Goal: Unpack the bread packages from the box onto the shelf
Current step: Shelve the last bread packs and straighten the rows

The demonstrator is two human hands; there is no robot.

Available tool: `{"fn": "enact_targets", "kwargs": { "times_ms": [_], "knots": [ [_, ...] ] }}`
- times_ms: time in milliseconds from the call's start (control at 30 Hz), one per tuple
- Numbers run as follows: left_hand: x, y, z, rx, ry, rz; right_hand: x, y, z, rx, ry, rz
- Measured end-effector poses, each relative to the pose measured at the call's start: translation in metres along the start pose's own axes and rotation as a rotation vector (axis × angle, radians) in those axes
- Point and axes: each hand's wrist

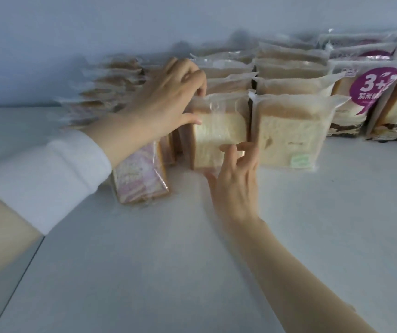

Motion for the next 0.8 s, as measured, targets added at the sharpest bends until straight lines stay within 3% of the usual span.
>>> {"fn": "enact_targets", "kwargs": {
  "times_ms": [167, 400, 500, 633, 800],
  "knots": [
    [0.005, -0.001, -0.004, 0.005, 0.01, -0.057, 0.003, -0.014, -0.007, -0.033, 0.018, -0.026],
    [0.054, 0.073, 0.041, -0.056, 0.088, 0.152, 0.048, 0.018, 0.01, 0.178, -0.304, 0.037],
    [0.084, 0.103, 0.031, 0.032, 0.017, 0.143, 0.078, 0.021, -0.011, 0.239, -0.284, -0.017],
    [0.094, 0.106, 0.014, 0.067, 0.103, 0.078, 0.09, 0.02, -0.031, 0.084, -0.25, -0.107],
    [0.09, 0.088, 0.01, -0.074, 0.176, -0.055, 0.096, 0.013, -0.042, -0.198, -0.255, -0.168]
  ]
}}
Point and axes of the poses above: each hand's wrist, its own y-axis away from the middle knuckle, its own z-axis out of the back of the hand, x = y × z, and after that the axes turned 8 degrees about z, right-handed
